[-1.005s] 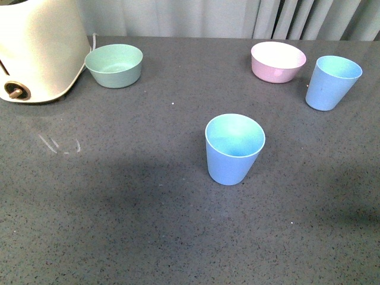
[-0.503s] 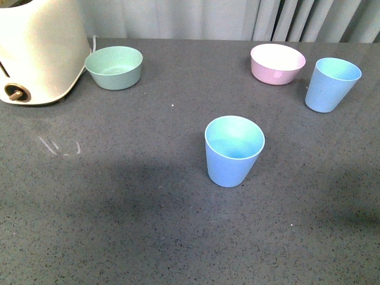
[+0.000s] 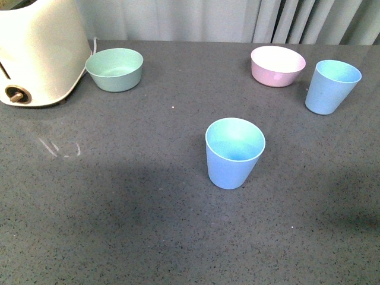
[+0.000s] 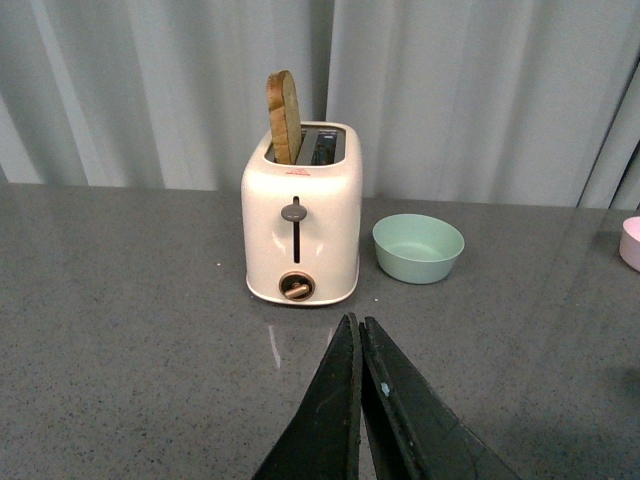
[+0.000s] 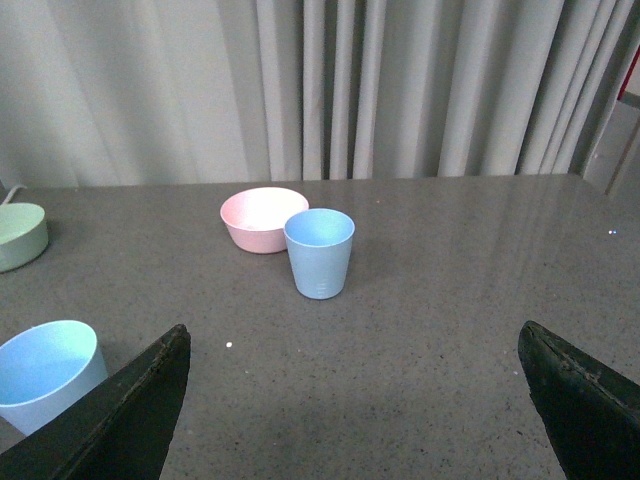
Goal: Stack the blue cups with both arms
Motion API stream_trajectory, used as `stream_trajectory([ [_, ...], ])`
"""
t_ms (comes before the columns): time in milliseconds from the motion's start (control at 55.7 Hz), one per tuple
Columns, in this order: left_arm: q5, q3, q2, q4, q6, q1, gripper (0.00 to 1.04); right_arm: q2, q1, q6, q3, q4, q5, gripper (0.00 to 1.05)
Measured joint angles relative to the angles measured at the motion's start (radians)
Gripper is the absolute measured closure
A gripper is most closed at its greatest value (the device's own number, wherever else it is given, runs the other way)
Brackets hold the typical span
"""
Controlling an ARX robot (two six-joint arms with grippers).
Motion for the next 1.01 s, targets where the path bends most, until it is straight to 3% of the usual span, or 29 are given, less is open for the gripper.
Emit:
stream_trajectory([
  [144, 0.000, 0.000, 0.000, 0.000, 0.000, 0.000, 1.02, 0.000, 0.000, 0.000, 0.000, 0.000, 0.000, 0.09],
  [233, 0.000, 0.000, 0.000, 0.000, 0.000, 0.000, 0.84, 0.002, 0.000, 0.000, 0.001, -0.003, 0.004, 0.09],
  [305, 0.000, 0.000, 0.000, -0.001, 0.000, 0.000, 0.72, 0.111, 0.009, 0.091, 0.073, -0.183, 0.089, 0.09],
  [359, 0.000, 0.000, 0.000, -0.001, 0.000, 0.000, 0.63, 0.249, -0.030, 0.142, 0.123, -0.225, 0.084, 0.09],
  [521, 0.000, 0.000, 0.000, -0.001, 0.000, 0.000, 0.34, 0.708, -0.181, 0.117, 0.296, 0.059, -0.010, 0.09],
  [700, 0.000, 0.000, 0.000, -0.001, 0.000, 0.000, 0.07, 1.181, -0.169, -0.034, 0.549, 0.225, -0.032, 0.09],
  [826, 0.000, 0.000, 0.000, -0.001, 0.002, 0.000, 0.09, 1.501, -0.123, -0.180, 0.753, 0.192, 0.013, 0.09],
  [1005, 0.000, 0.000, 0.000, -0.001, 0.002, 0.000, 0.09, 1.715, -0.064, -0.248, 0.958, 0.127, 0.039, 0.09],
])
